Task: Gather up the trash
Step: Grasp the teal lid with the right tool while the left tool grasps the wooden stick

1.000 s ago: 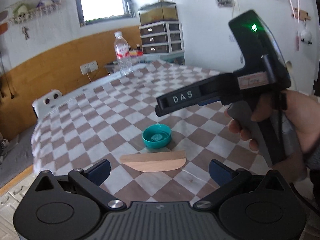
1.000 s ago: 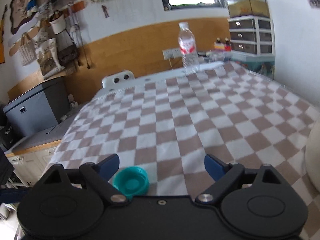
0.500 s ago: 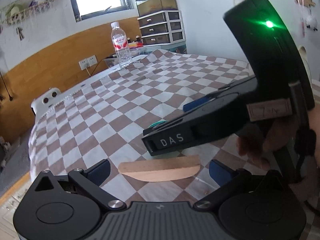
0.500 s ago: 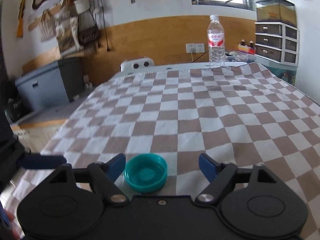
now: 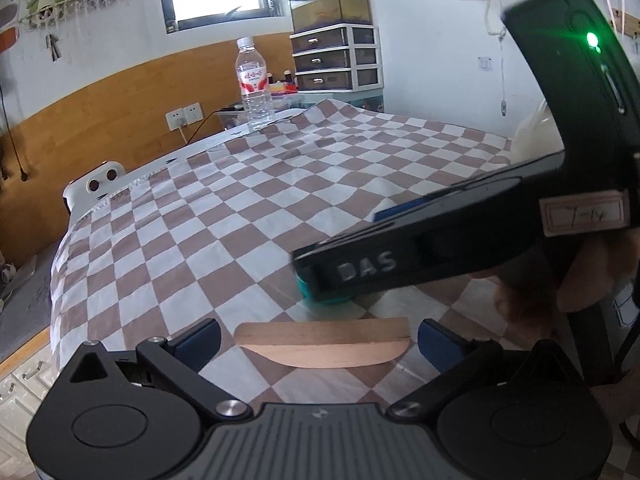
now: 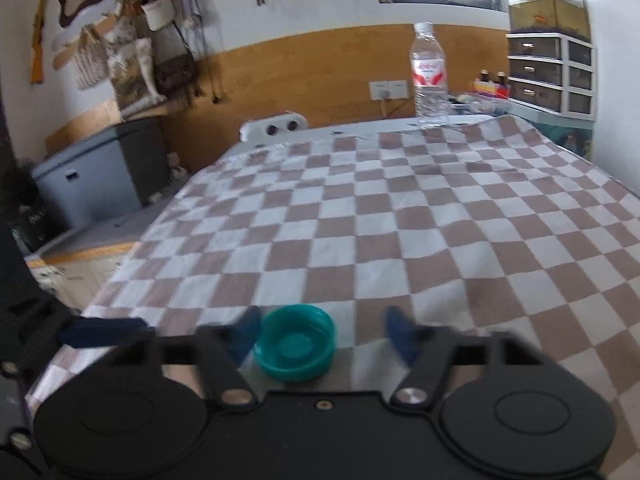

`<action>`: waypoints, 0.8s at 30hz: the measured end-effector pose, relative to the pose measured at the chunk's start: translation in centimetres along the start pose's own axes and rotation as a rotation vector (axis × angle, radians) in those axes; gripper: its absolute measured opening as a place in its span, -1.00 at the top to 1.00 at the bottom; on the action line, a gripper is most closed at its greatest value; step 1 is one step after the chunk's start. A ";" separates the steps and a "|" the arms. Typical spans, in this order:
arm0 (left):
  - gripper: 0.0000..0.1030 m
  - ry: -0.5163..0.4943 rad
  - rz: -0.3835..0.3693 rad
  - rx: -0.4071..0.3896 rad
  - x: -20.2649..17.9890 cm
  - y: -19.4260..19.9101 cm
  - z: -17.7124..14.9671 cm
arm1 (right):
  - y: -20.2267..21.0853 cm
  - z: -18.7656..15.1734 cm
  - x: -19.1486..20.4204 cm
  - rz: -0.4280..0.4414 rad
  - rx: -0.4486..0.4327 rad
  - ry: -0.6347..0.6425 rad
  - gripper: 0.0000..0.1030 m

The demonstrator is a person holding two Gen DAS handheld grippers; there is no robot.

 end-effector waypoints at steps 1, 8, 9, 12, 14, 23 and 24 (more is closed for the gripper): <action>-1.00 -0.003 -0.004 0.001 -0.1 -0.1 0.0 | 0.0 0.0 0.3 0.006 0.000 0.012 -0.43; -0.98 0.000 0.000 0.002 -0.3 -0.3 -0.3 | -0.7 -0.6 1.1 -0.043 0.053 0.063 0.04; -0.98 0.004 0.003 0.003 -0.2 -0.3 -0.3 | -0.7 -0.6 1.0 -0.049 0.054 0.061 0.04; -0.86 0.007 0.012 0.006 -0.2 -0.4 -0.3 | -0.5 -0.5 0.8 -0.048 0.056 0.063 0.04; -0.78 0.020 0.025 0.007 0.1 -0.3 -0.1 | -0.4 -0.4 0.7 -0.054 0.051 0.057 0.04; -0.78 0.085 0.042 -0.019 0.9 0.9 -0.4 | 0.1 -0.1 -0.6 -0.069 0.033 0.008 0.04; -0.78 0.091 0.048 -0.023 1.1 1.3 -0.5 | 0.0 -0.1 -0.6 -0.071 0.034 0.014 0.04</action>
Point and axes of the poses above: each gripper's, at about its wrist camera, not at the fingertips, and y roughly against the way its jaws point, x to its left, z to its top, the point moved 2 cm from there along -y, roughly the way its jaws point, and after that the axes turned 5 degrees about -y, right-handed, at the moved point
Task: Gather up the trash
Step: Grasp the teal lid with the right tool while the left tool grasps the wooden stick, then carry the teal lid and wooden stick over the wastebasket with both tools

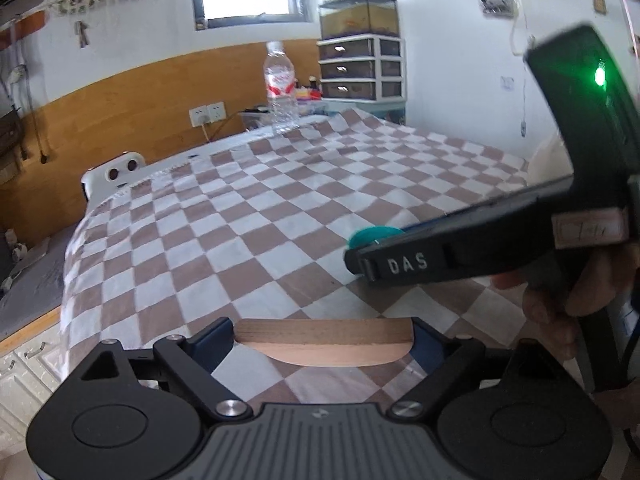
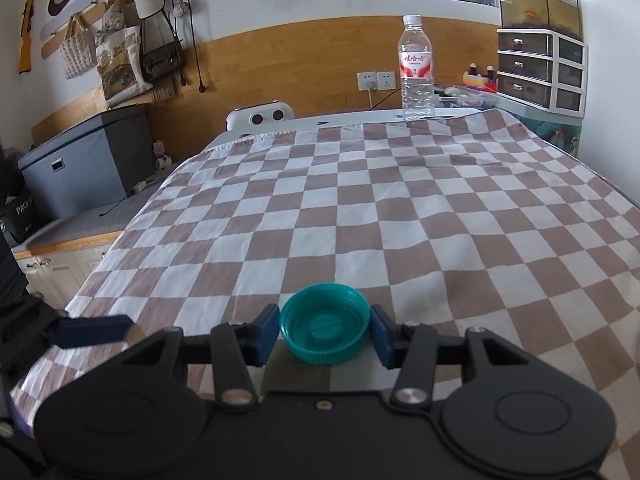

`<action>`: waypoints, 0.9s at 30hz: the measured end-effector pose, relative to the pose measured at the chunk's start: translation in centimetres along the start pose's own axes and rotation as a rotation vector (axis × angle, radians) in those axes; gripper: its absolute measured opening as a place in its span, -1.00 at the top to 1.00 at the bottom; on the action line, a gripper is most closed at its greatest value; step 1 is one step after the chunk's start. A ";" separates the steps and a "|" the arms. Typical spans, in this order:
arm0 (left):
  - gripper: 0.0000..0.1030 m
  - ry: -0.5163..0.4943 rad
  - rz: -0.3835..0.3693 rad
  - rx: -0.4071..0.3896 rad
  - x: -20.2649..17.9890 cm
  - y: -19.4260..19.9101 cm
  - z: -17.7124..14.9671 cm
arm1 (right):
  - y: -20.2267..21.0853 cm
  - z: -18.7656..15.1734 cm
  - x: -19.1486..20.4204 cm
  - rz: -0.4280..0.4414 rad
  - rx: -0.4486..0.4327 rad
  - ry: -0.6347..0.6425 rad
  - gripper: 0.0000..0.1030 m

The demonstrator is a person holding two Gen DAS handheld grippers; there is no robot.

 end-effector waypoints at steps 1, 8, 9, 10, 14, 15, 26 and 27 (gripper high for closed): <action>-0.78 0.000 0.010 -0.004 0.3 0.4 0.0 | 0.0 0.0 0.1 -0.004 0.001 0.009 0.04; -0.78 0.066 0.079 -0.028 3.0 3.7 -0.6 | 0.9 -0.6 0.7 -0.027 -0.004 0.048 0.04; -0.78 0.076 0.088 -0.032 3.3 4.2 -0.7 | 1.1 -0.7 0.9 -0.031 -0.006 0.059 0.04; -0.78 0.089 0.099 -0.041 3.8 5.0 -0.9 | 1.5 -0.8 1.1 -0.040 -0.011 0.073 0.04; -0.78 0.122 0.144 -0.073 5.0 7.7 -1.5 | 3.2 -1.3 2.3 -0.067 -0.033 0.126 0.04; -0.78 0.125 0.157 -0.078 5.2 8.3 -1.7 | 3.7 -1.5 2.5 -0.074 -0.038 0.130 0.04; -0.78 0.204 0.267 -0.091 6.7 15.1 -4.4 | 11.9 -3.4 4.8 -0.074 -0.133 0.110 0.04; -0.78 0.210 0.276 -0.091 6.7 15.7 -4.6 | 12.7 -3.8 5.1 -0.075 -0.143 0.116 0.04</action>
Point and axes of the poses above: each gripper's, at about its wrist camera, not at the fingertips, and y roughly against the way its jaws point, x to its left, z to its top, the point moved 2 cm from there along -y, roughly the way its jaws point, and after that the axes turned 5 degrees about -y, right-handed, at the moved point
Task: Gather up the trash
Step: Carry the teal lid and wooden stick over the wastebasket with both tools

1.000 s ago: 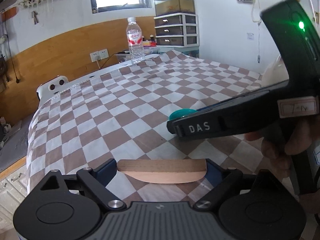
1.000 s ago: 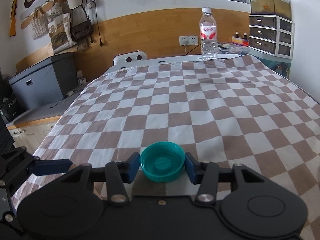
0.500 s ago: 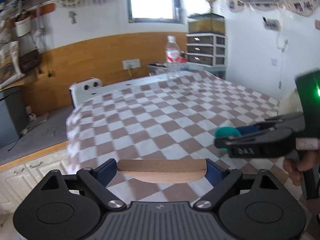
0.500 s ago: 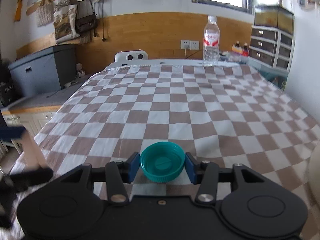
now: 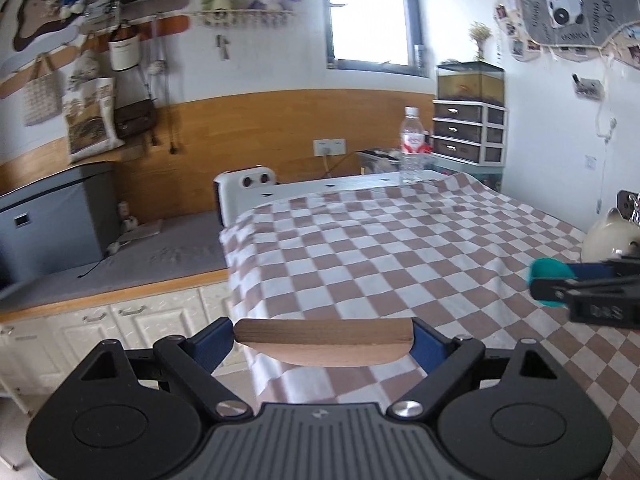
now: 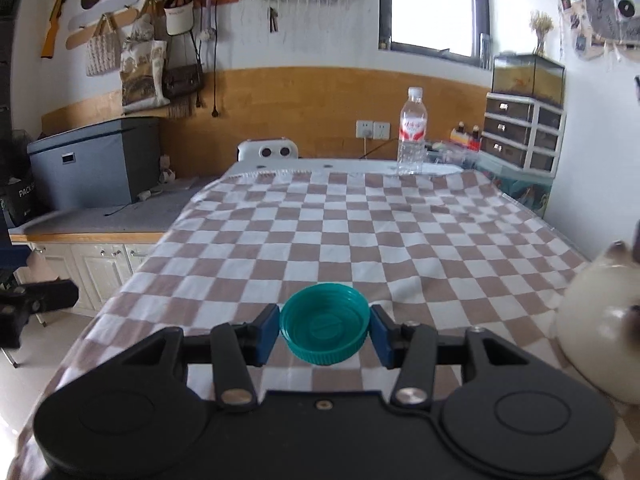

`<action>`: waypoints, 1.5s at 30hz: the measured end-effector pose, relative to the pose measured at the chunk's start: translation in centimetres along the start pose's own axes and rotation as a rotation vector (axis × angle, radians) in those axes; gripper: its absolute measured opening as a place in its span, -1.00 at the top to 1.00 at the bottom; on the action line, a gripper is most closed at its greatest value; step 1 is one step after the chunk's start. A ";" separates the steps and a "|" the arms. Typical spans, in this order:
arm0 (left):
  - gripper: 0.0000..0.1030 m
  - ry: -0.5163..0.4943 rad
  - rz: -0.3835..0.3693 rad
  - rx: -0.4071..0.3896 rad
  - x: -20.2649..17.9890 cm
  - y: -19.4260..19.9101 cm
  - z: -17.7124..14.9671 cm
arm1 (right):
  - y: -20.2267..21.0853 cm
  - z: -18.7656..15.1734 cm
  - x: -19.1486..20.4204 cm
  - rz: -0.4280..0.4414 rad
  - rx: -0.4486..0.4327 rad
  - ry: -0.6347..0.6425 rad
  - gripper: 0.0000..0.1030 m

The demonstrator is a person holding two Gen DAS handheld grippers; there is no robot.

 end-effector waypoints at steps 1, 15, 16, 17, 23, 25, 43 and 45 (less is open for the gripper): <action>-0.78 0.005 0.008 -0.001 0.1 0.6 -0.1 | 0.9 -0.3 0.3 0.009 -0.008 0.001 0.04; -0.78 0.080 0.064 -0.062 1.9 9.6 -2.5 | 11.0 -2.4 5.3 0.072 -0.062 -0.018 0.04; -0.78 0.085 0.064 -0.066 2.1 10.3 -2.8 | 11.6 -2.5 5.7 0.073 -0.065 -0.019 0.04; -0.78 0.090 0.066 -0.070 2.3 11.0 -3.1 | 12.2 -2.6 6.1 0.073 -0.068 -0.022 0.04; -0.78 0.102 0.087 -0.077 3.5 13.9 -4.6 | 15.1 -3.8 8.1 0.079 -0.071 -0.044 0.04; -0.78 0.111 0.090 -0.081 4.1 14.7 -5.3 | 15.7 -4.3 9.0 0.078 -0.070 -0.044 0.04; -0.78 0.230 0.161 -0.047 12.2 19.6 -13.4 | 17.3 -9.3 19.2 0.152 -0.029 -0.053 0.04; -0.78 0.240 0.171 -0.038 13.1 19.8 -14.4 | 17.1 -10.1 20.4 0.159 -0.018 -0.055 0.04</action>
Point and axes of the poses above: each gripper's, at about its wrist camera, not at the fingertips, and y roughly against the way its jaws point, x to its left, z to its top, the point moved 2 cm from there along -y, roughly the way its jaws point, and after that the axes turned 5 degrees about -y, right-handed, at the moved point
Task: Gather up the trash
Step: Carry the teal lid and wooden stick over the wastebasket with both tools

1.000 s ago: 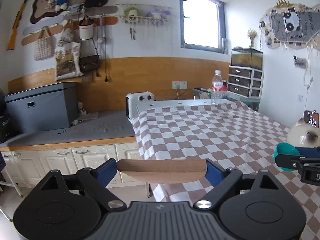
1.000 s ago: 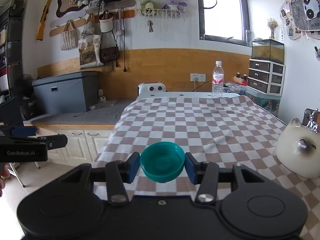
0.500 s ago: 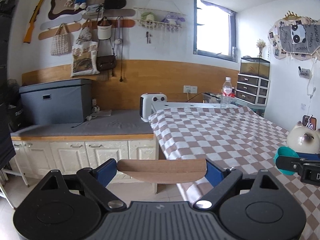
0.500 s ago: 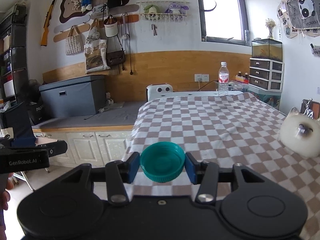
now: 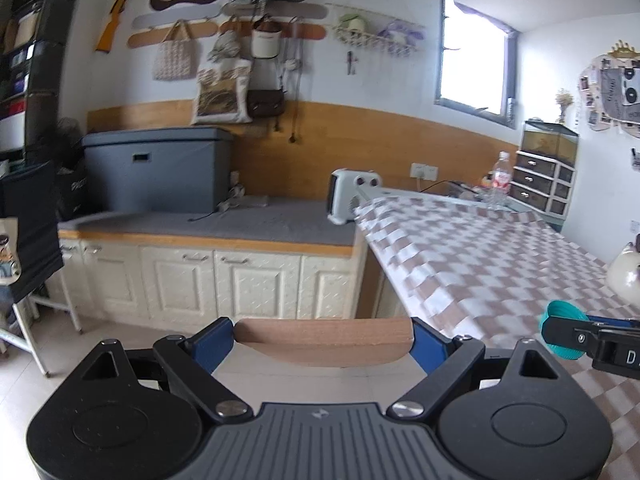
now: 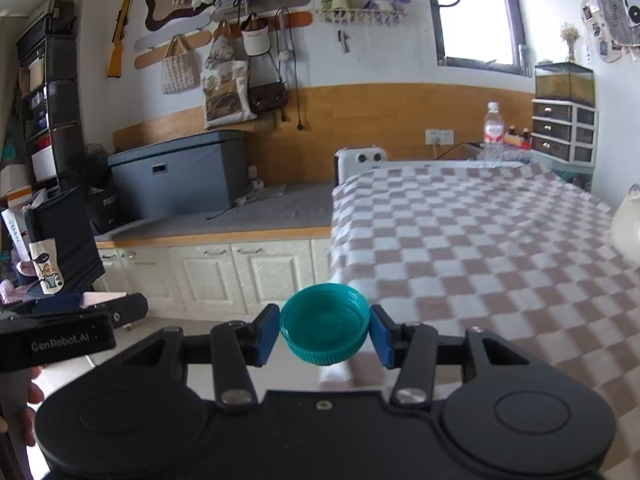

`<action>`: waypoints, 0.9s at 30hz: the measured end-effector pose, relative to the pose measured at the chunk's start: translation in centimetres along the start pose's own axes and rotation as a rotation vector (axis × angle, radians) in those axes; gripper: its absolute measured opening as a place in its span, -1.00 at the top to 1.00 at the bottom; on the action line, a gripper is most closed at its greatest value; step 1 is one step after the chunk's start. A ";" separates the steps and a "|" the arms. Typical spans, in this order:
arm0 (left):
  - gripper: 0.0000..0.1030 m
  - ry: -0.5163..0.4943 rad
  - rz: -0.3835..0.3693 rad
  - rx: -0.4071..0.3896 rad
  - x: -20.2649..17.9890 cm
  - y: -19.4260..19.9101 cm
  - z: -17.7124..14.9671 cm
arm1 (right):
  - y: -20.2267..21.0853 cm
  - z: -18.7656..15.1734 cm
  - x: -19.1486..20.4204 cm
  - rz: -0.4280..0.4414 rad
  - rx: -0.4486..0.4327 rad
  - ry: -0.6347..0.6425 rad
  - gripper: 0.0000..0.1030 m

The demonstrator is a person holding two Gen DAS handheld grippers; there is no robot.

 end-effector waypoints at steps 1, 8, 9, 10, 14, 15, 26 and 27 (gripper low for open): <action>-0.78 0.006 0.006 0.006 0.6 0.0 -0.5 | -0.3 -0.4 0.6 0.002 0.006 0.001 0.04; -0.78 0.038 0.044 0.064 4.4 -1.4 -4.1 | -3.2 -4.4 4.4 0.022 0.075 0.012 0.04; -0.78 0.041 0.046 0.071 4.8 -1.8 -4.5 | -3.7 -5.0 4.8 0.022 0.085 0.014 0.04; -0.78 0.043 0.049 0.080 5.2 -2.2 -5.1 | -4.3 -5.7 5.2 0.022 0.096 0.015 0.04; -0.78 0.047 0.058 0.127 6.6 -4.2 -7.7 | -7.1 -8.7 6.3 0.018 0.154 0.019 0.04; -0.78 0.051 0.057 0.140 6.8 -4.8 -8.3 | -7.9 -9.3 6.5 0.014 0.166 0.019 0.04; -0.78 0.059 0.020 0.313 8.0 -13.4 -16.9 | -16.2 -17.8 5.7 -0.046 0.287 0.018 0.04; -0.78 0.057 0.014 0.329 7.9 -14.1 -17.7 | -17.0 -18.6 5.5 -0.047 0.299 0.013 0.04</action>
Point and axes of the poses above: each gripper's, at about its wrist camera, not at the fingertips, and y roughly against the way its jaws point, x to its left, z to its top, the point moved 2 cm from there along -y, roughly the way its jaws point, and after that the axes turned 5 degrees about -y, right-handed, at the moved point
